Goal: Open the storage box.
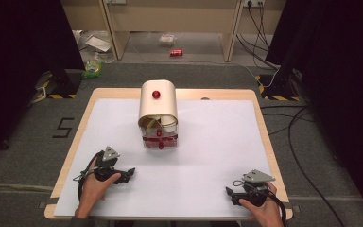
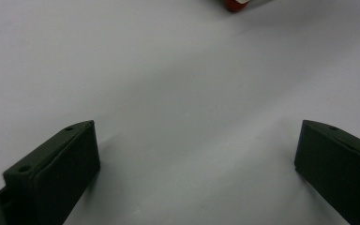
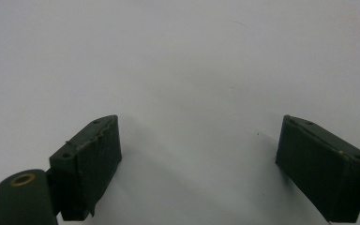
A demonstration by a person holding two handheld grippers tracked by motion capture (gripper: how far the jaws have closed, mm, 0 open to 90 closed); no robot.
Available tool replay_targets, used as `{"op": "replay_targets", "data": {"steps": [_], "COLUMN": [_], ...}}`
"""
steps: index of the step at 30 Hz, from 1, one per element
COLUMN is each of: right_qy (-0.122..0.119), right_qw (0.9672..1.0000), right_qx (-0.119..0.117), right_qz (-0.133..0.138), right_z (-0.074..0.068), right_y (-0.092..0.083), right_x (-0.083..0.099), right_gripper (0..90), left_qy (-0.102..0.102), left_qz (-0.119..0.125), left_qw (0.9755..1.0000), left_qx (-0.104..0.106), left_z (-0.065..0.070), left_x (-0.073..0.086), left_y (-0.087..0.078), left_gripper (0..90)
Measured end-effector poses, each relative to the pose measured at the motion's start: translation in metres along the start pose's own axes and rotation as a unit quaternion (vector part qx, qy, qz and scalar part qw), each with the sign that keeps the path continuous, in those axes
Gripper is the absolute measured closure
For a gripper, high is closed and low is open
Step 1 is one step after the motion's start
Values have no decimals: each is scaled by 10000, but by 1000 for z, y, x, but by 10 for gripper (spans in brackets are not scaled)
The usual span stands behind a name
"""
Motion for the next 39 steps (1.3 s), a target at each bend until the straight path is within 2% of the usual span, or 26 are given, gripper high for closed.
{"op": "replay_targets", "data": {"steps": [17, 23, 25, 26, 27, 28, 29, 31, 32, 33, 39], "right_qy": [-30, -36, -34, -31, -28, -31, -28, -44, -44, -44, -33], "right_qw": [10000, 10000, 10000, 10000, 10000, 10000, 10000, 10000, 10000, 10000, 10000], "right_qx": [-28, -34, -29, -30, -31, -32, -31, -32, -31, -31, -34], "right_qz": [28, 36, 31, 35, 35, 36, 32, 39, 42, 42, 36], "right_z": [0, 0, 0, 0, 0, 0, 0, 1, 1, 1, 0], "right_y": [1, 1, 1, 1, 1, 1, 1, 1, 1, 1, 1], "right_x": [0, 0, 0, 0, 0, 0, 0, 0, 0, 0, 0], "right_gripper": [139, 138, 137, 137, 137, 137, 137, 137, 137, 137, 136], "left_qy": [-2, 107, 167, 187, 197, 242, 258, 336, 345, 345, 490], "left_qz": [6, 40, 87, 147, 171, 174, 170, 200, 222, 222, 500], "left_qw": [10000, 9999, 9998, 9997, 9997, 9995, 9995, 9992, 9992, 9992, 9975], "left_qx": [-2, -89, -110, -55, -23, -52, -68, -28, -33, -33, 52], "left_z": [0, 2, 4, 6, 8, 10, 12, 17, 19, 19, 34], "left_x": [0, -2, -4, -5, -6, -7, -8, -10, -11, -11, -24], "left_y": [0, -2, -3, -4, -4, -4, -4, -4, -4, -4, -11], "left_gripper": [0, 13, 39, 92, 183, 179, 133, 165, 142, 158, 151]}}
Point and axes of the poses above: each handheld gripper's, and its own axes: y roughly forward along the jaws, x roughly out of its underside, z roughly to its right, the point moved 7 cm from there along y, roughly forward along the jaws, and after that the axes turned 4 degrees about y, right-handed, at the moved point
